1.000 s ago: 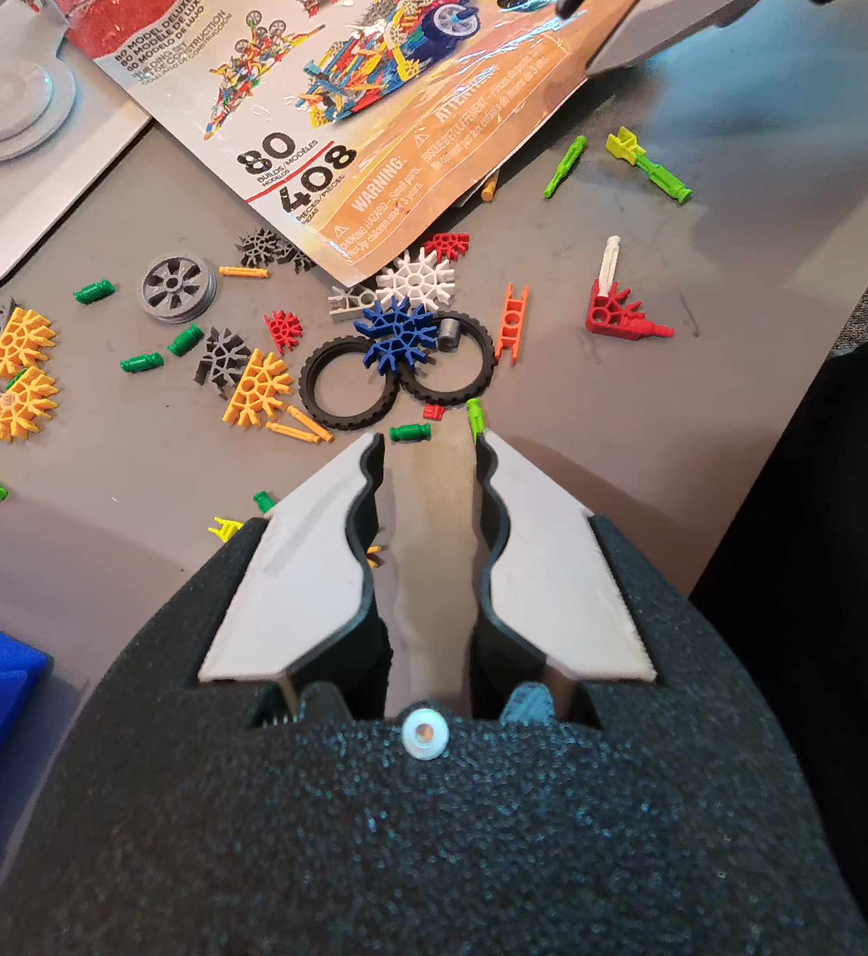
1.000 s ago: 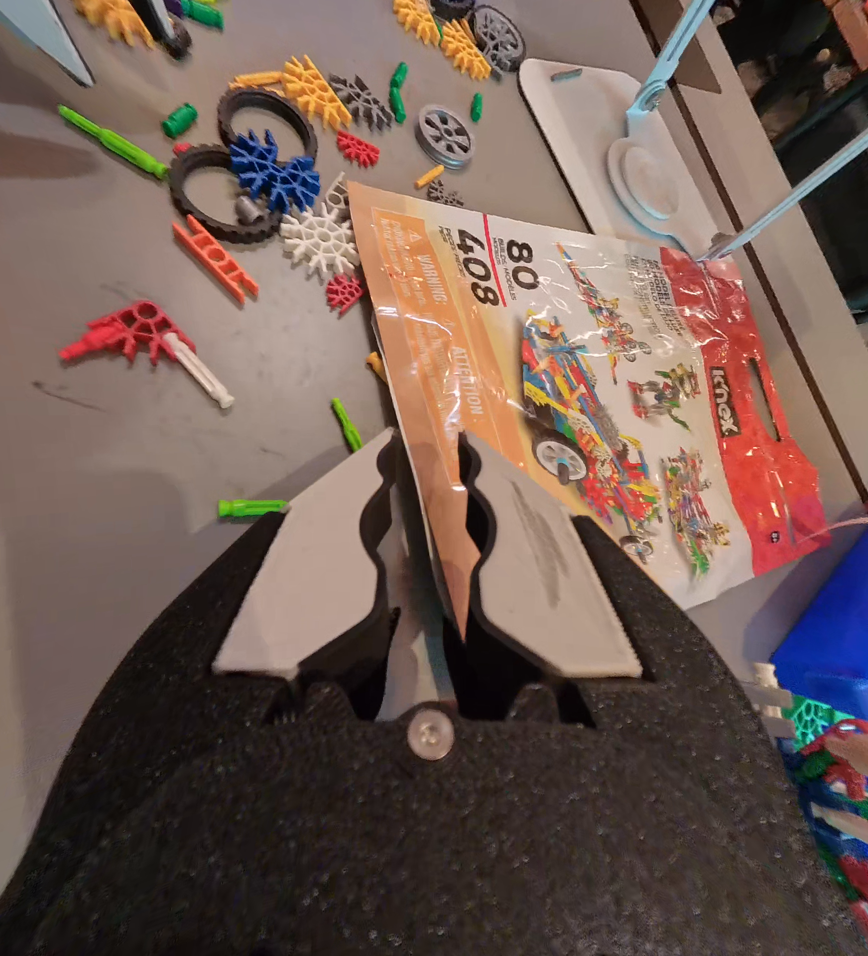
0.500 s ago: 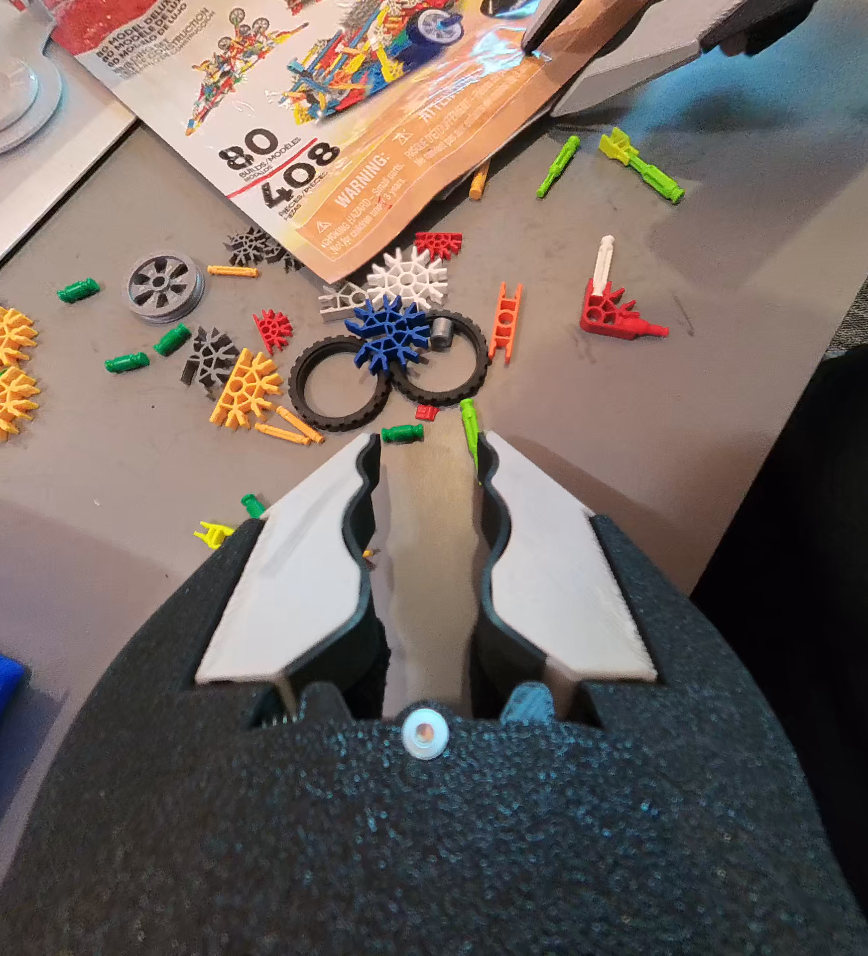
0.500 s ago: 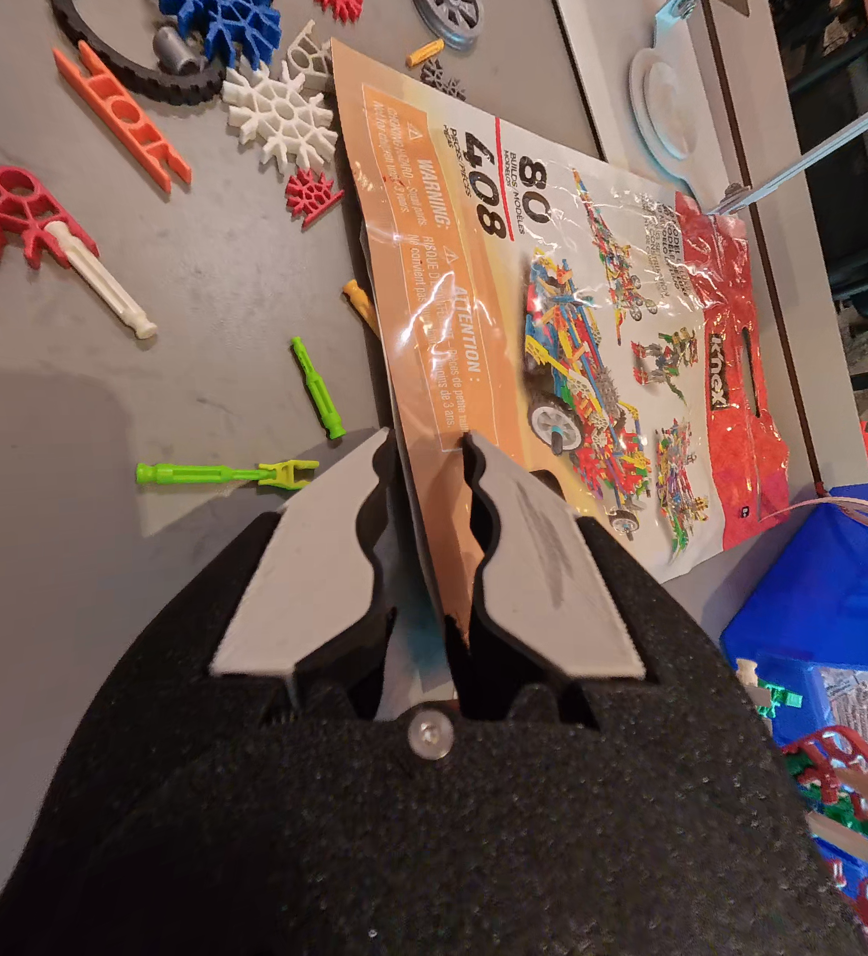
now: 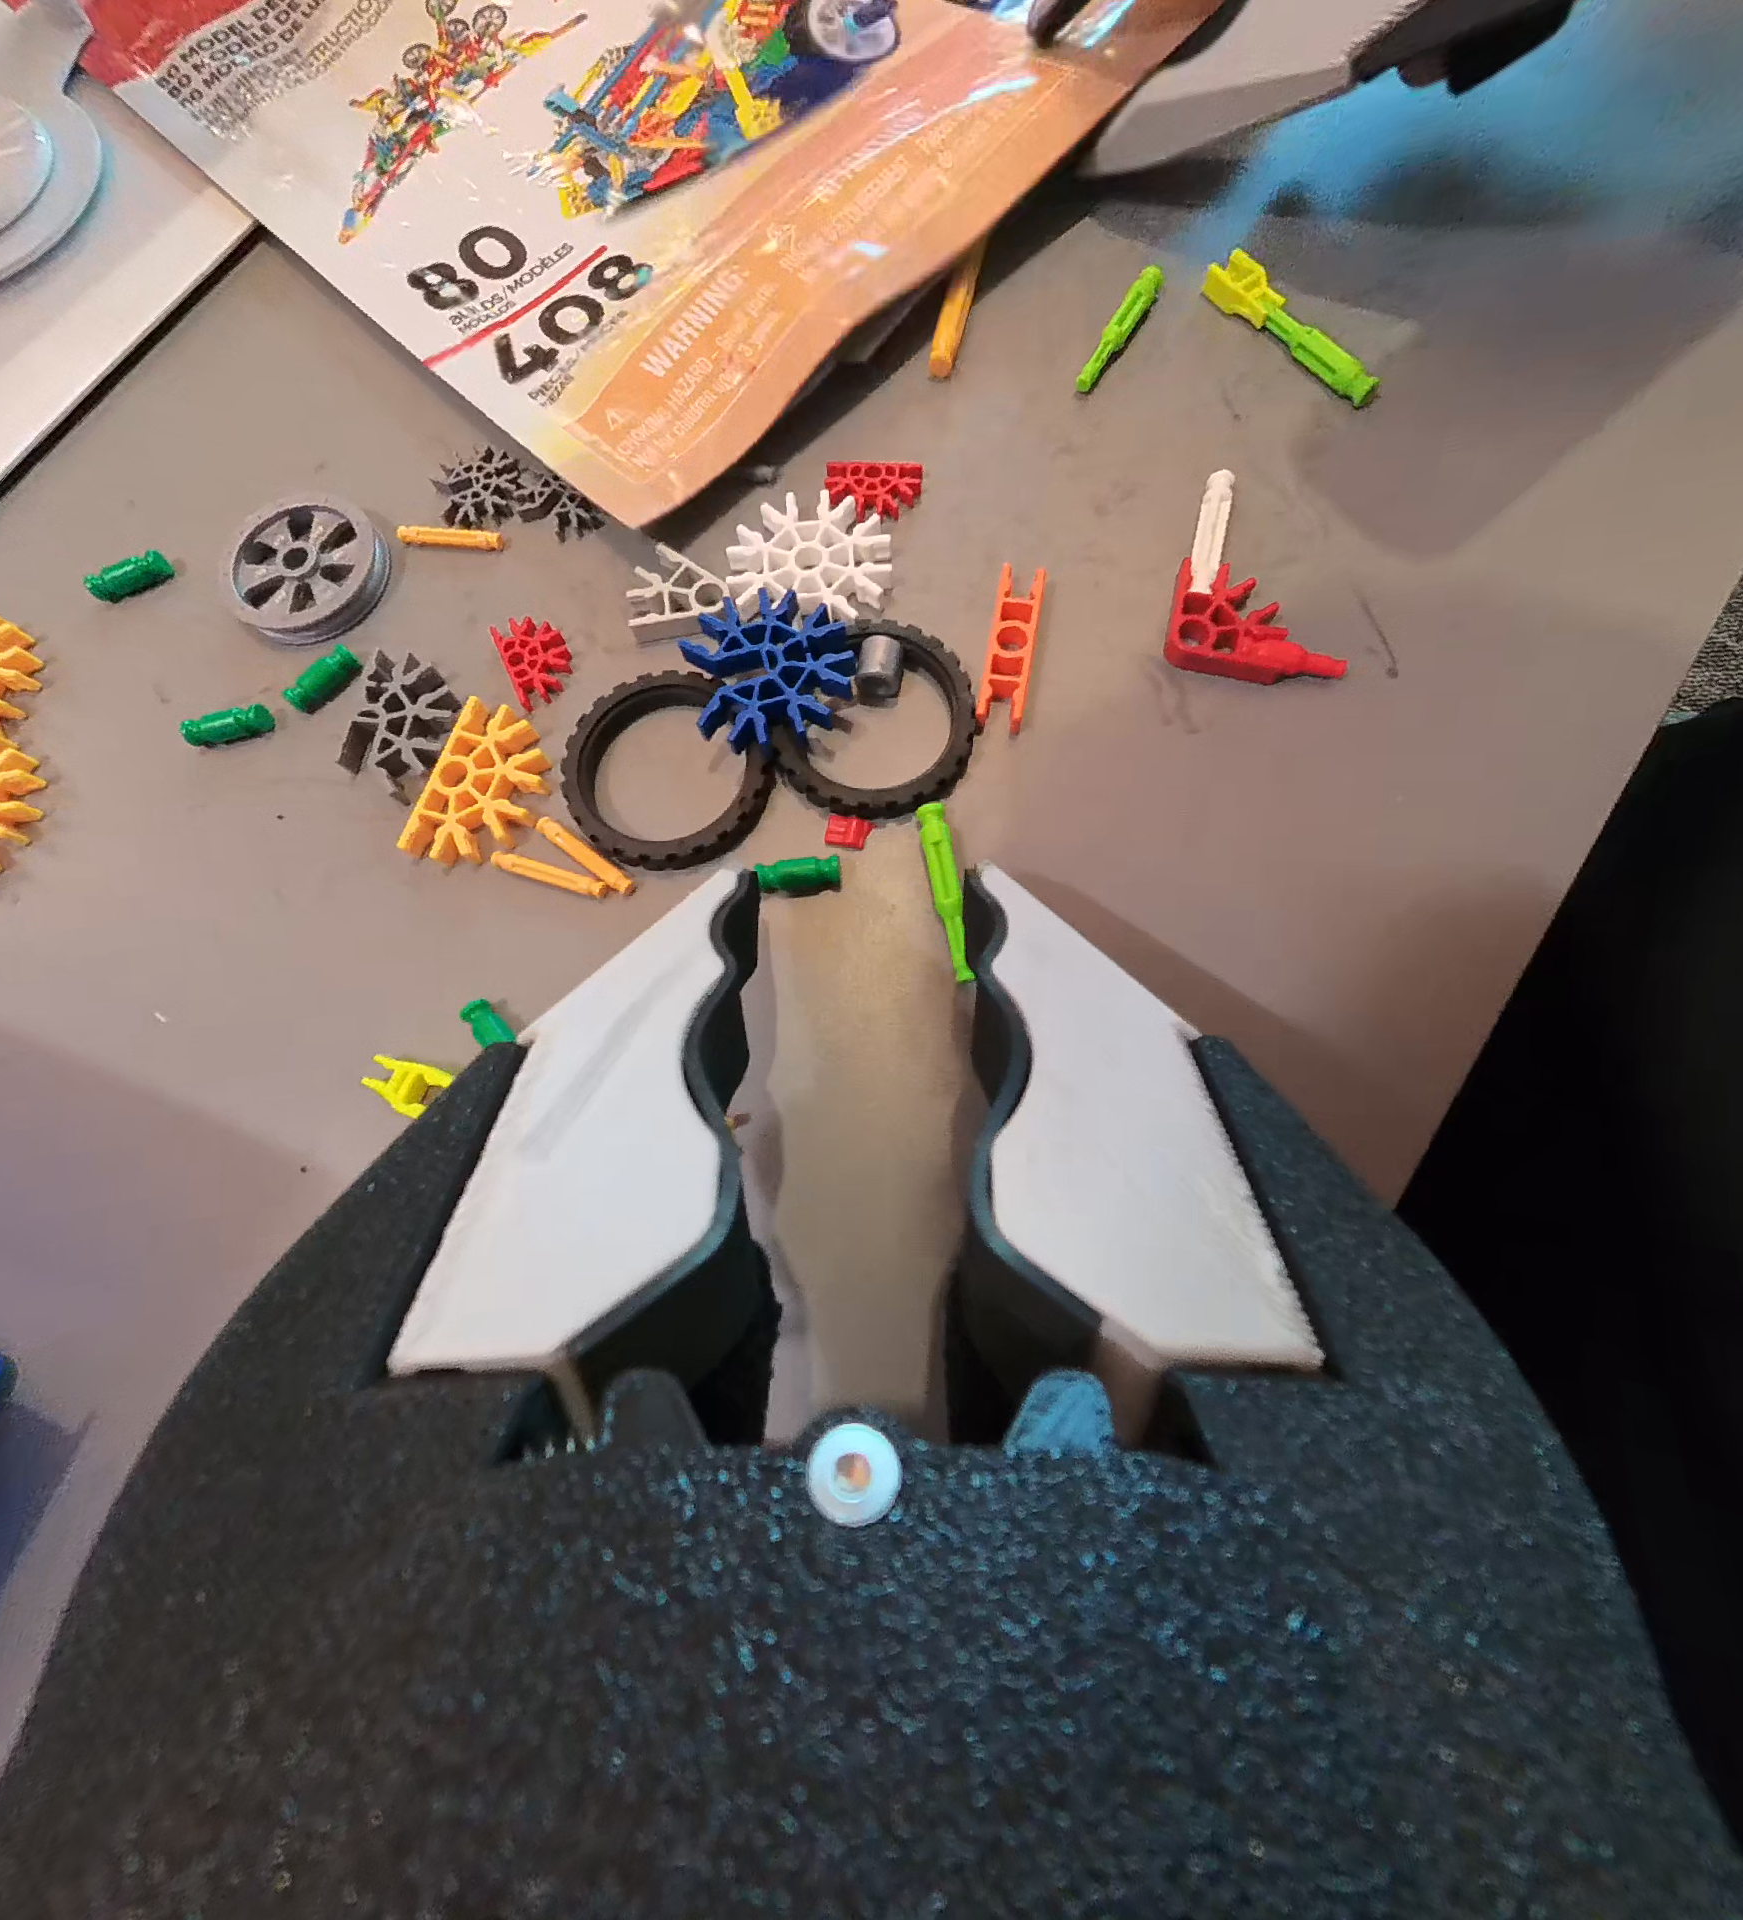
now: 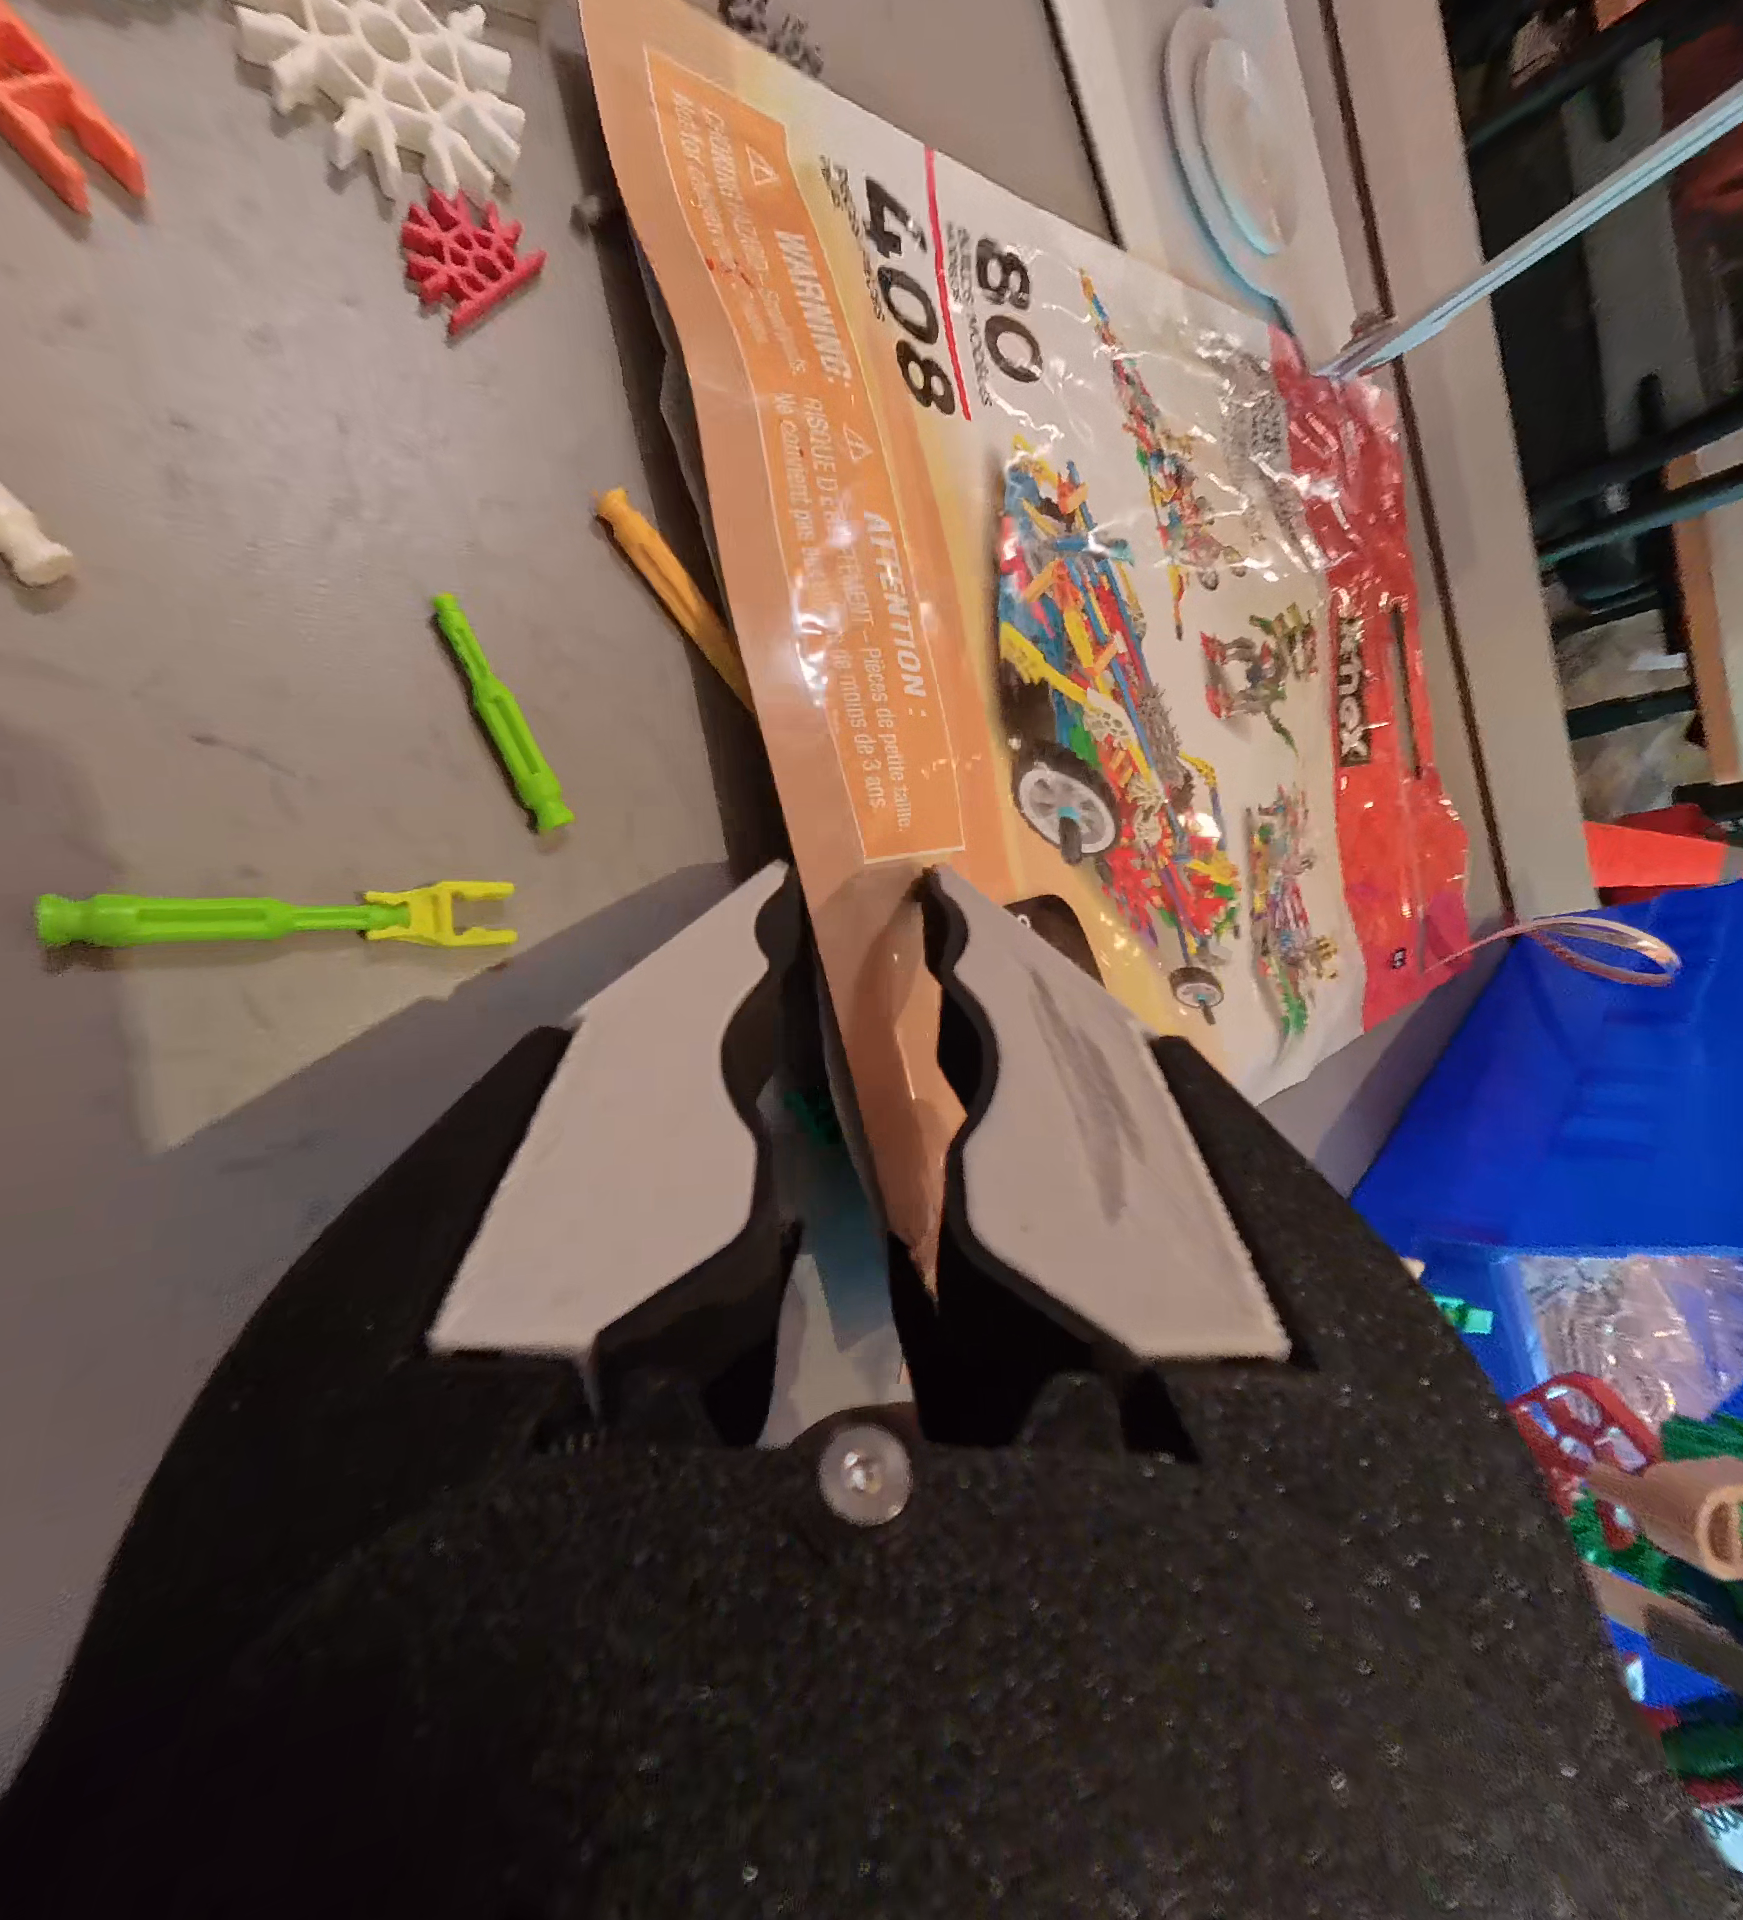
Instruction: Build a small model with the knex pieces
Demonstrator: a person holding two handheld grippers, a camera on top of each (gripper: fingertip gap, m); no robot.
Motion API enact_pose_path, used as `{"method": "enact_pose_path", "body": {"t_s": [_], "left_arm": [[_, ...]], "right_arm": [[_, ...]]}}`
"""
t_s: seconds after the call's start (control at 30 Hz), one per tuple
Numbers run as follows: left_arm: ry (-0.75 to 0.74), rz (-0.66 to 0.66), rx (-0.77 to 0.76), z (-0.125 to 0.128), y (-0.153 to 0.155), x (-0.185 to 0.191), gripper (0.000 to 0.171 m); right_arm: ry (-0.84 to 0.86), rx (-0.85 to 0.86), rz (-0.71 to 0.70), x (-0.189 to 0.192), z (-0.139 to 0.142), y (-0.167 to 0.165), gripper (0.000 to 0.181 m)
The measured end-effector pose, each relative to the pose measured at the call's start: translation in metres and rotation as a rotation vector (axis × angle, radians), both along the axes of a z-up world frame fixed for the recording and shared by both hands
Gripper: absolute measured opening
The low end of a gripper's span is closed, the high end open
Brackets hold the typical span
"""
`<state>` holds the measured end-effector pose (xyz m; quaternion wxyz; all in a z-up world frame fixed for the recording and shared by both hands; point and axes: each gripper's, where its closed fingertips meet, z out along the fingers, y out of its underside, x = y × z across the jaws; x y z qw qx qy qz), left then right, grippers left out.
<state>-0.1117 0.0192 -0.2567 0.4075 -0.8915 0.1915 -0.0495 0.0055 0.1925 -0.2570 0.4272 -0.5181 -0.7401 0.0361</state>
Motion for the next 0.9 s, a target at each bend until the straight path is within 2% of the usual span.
{"method": "enact_pose_path", "body": {"t_s": [0.1, 0.23, 0.43, 0.5, 0.8, 0.9], "left_arm": [[-0.004, 0.004, 0.002, 0.000, -0.001, 0.000, 0.038], [-0.006, 0.010, 0.002, -0.002, -0.003, -0.002, 0.038], [-0.013, 0.016, 0.007, -0.001, -0.003, -0.002, 0.038], [-0.014, 0.017, 0.009, -0.001, -0.003, -0.002, 0.038], [-0.019, 0.022, 0.008, -0.002, -0.003, -0.003, 0.038], [-0.020, 0.024, 0.007, -0.003, -0.003, -0.003, 0.039]], "right_arm": [[0.035, 0.017, -0.006, -0.004, 0.005, 0.002, 0.012], [0.090, -0.006, -0.021, -0.006, 0.013, 0.005, 0.009], [0.191, -0.133, -0.071, -0.013, 0.027, 0.010, 0.007], [0.235, -0.166, -0.104, -0.014, 0.033, 0.015, 0.000], [0.349, -0.273, -0.186, -0.014, 0.050, 0.029, 0.000], [0.422, -0.358, -0.209, -0.012, 0.059, 0.034, 0.000]]}}
